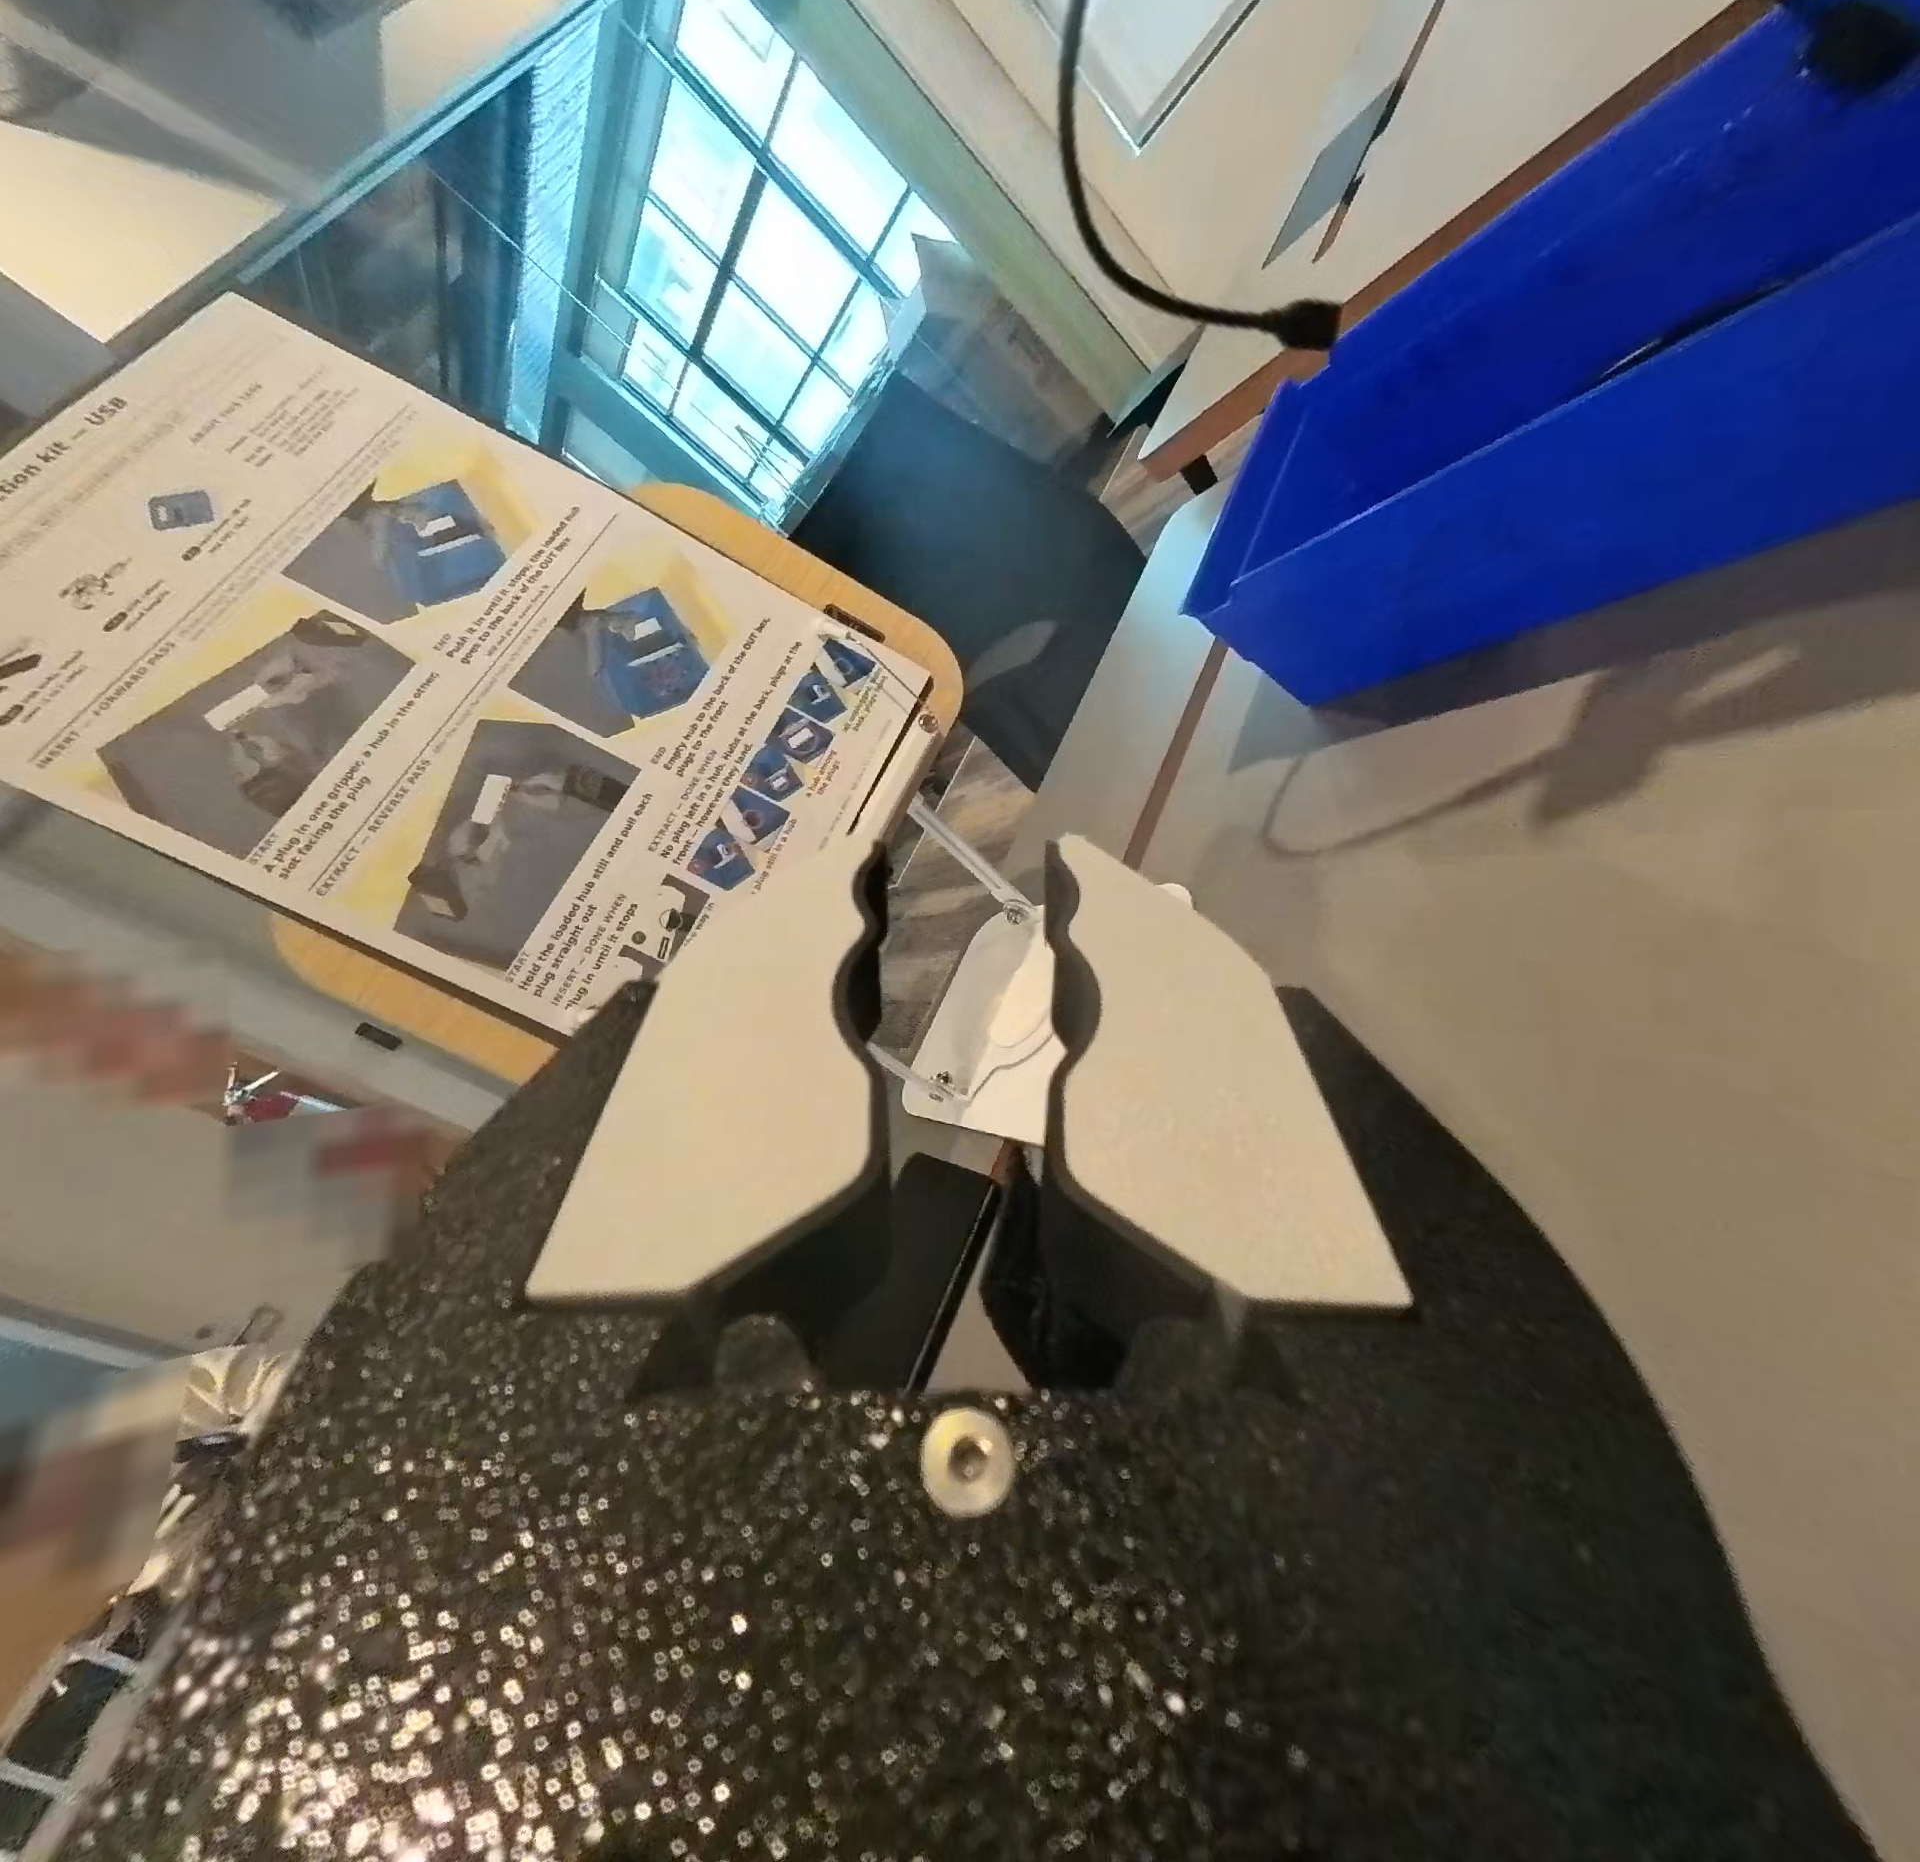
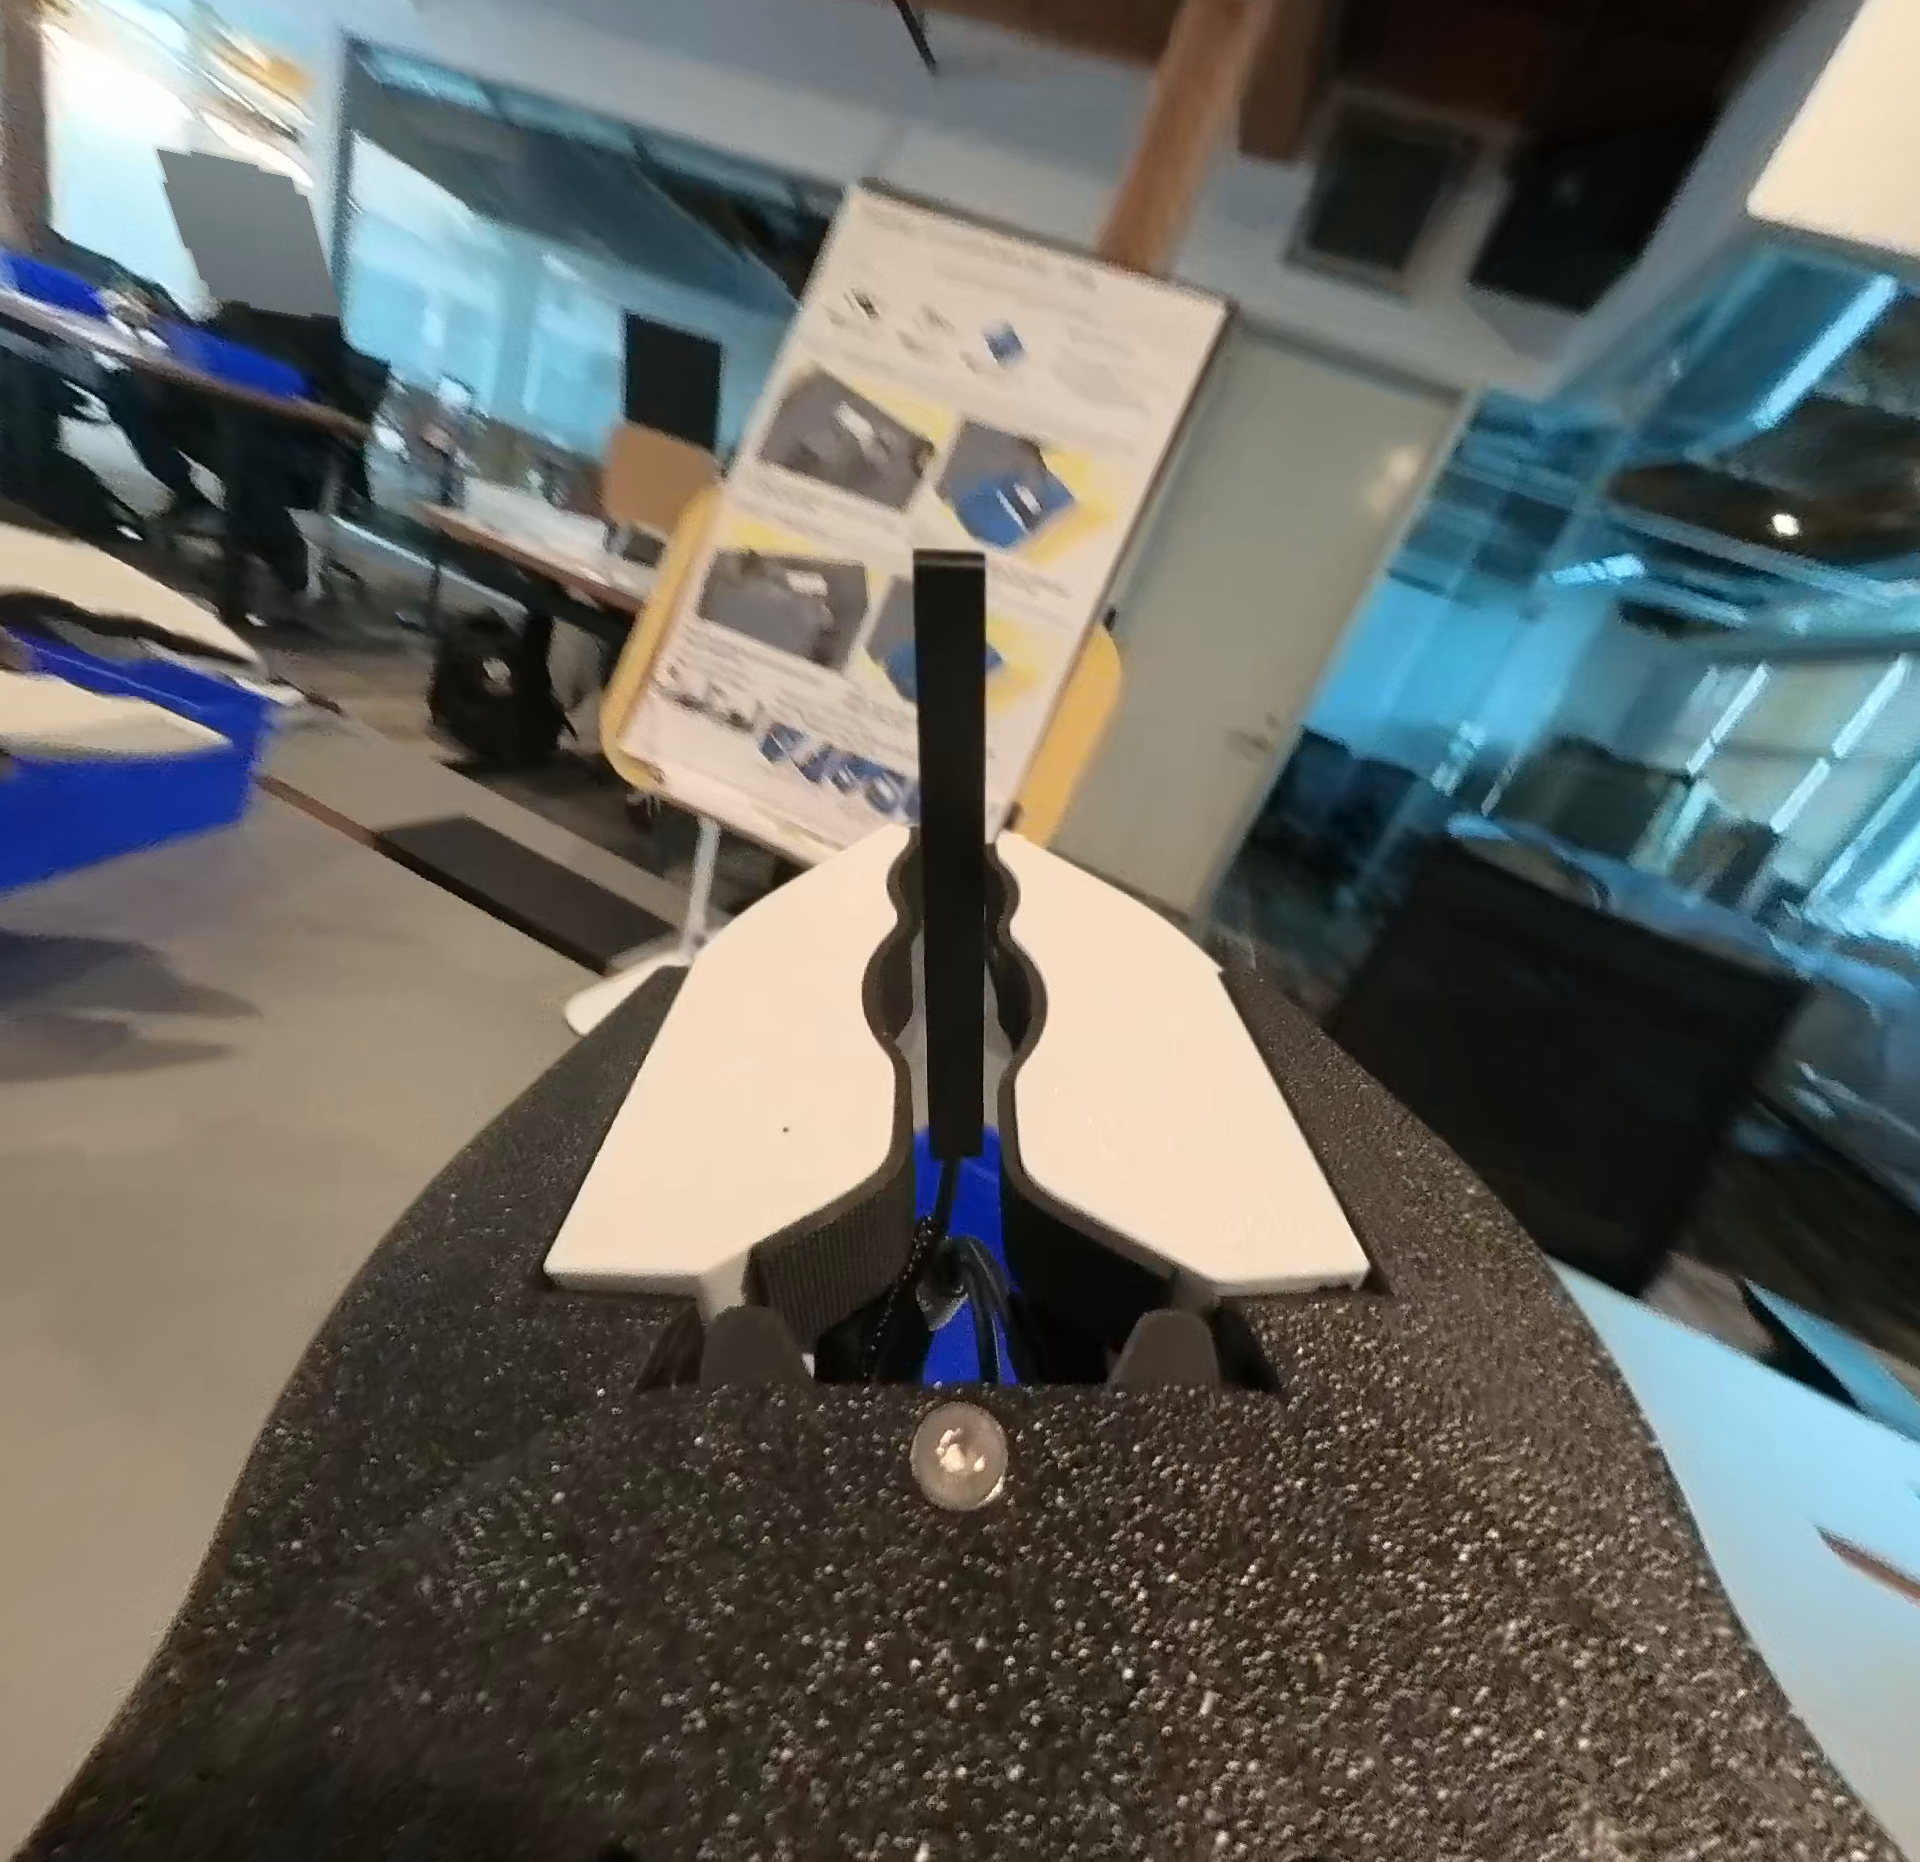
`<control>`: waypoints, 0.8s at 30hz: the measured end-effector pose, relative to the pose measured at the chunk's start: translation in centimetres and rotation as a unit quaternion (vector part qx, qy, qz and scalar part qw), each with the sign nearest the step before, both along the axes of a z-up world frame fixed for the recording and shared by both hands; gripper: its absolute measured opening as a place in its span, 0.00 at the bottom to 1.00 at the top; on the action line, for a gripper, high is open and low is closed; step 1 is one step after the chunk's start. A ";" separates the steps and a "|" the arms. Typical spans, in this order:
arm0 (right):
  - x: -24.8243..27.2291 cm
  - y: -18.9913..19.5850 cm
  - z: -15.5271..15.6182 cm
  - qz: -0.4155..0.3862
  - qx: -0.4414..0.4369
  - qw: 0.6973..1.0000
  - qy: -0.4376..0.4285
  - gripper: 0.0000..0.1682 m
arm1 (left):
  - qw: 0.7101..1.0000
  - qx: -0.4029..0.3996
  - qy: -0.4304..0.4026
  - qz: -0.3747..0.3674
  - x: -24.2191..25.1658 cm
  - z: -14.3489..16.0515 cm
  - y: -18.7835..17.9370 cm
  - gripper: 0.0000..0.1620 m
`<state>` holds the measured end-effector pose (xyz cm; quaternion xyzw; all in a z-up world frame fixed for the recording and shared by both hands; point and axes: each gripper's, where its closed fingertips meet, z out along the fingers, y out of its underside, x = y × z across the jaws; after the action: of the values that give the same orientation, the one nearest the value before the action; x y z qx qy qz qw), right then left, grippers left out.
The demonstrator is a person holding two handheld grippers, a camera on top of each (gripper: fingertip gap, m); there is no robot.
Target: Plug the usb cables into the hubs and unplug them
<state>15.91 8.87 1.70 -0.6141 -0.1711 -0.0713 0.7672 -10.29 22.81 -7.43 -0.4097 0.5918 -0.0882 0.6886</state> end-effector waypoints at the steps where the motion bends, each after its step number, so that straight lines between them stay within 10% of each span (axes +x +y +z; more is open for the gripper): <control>1: 0.5 0.4 -0.5 -0.005 -0.008 1.000 -0.001 0.06 | 1.000 -0.004 -0.001 0.000 0.0 0.0 0.0 0.18; 24: 7.3 7.7 -13.1 -0.083 -0.228 0.970 0.010 0.06 | 0.999 -0.036 0.026 0.026 -0.3 -1.5 1.4 0.18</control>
<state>23.25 16.55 -11.36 -0.7855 -0.1241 -0.0875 0.6000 -10.61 24.20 -8.88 -0.4518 0.5951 -0.0807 0.6597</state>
